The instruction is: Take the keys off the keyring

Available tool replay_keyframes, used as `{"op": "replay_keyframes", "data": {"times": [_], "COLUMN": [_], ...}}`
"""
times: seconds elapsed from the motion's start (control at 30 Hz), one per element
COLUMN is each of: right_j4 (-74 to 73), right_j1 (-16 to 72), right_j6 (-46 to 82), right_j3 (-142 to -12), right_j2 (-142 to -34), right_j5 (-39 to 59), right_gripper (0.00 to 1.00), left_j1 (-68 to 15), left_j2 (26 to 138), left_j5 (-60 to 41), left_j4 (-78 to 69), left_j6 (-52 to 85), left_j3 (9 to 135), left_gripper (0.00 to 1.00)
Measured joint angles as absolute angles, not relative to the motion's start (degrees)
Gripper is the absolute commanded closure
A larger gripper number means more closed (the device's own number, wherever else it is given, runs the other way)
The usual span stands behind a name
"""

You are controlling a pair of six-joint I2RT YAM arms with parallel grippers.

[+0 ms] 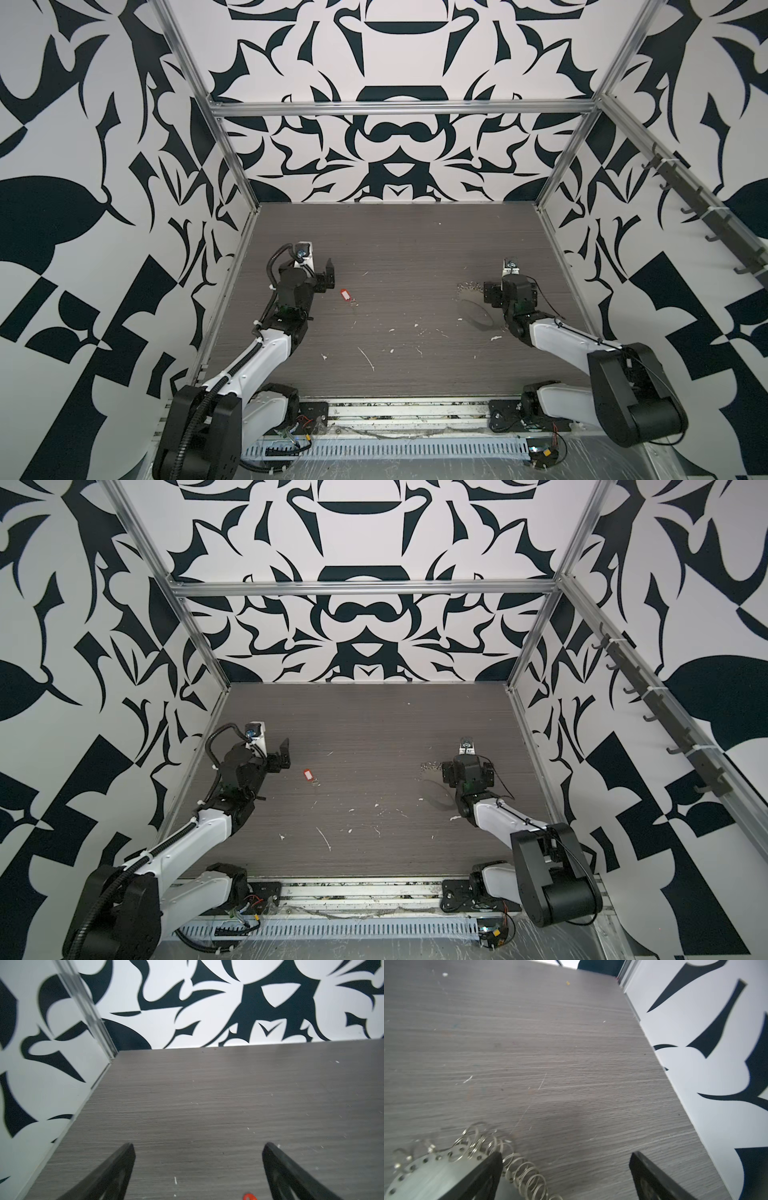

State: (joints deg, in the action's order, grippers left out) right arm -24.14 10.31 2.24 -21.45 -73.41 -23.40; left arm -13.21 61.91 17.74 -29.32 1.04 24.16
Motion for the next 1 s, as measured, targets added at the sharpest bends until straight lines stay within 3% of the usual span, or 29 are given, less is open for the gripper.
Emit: {"op": "replay_keyframes", "data": {"times": [0.37,0.73,1.0], "right_j4": [-59.4,-59.2,-57.4], "right_j1": [10.3,10.3,10.3], "right_j6": [-0.4,-0.2,-0.2], "right_j3": [-12.8,-17.8,-17.8], "right_j2": [-91.0,-91.2,-91.2], "right_j5": [-24.5,-25.6,-26.2], "right_gripper": [0.01,0.01,0.01], "left_j1": [-8.4,-6.6,-1.5], "left_j2": [63.9,90.3,91.2], "left_j5": [26.6,26.9,24.7], "left_j4": [-42.9,-64.3,-60.2], "left_j6": [0.6,-0.3,2.9], "left_j3": [17.5,12.3,19.3], "left_gripper": [0.01,0.01,0.0]}}
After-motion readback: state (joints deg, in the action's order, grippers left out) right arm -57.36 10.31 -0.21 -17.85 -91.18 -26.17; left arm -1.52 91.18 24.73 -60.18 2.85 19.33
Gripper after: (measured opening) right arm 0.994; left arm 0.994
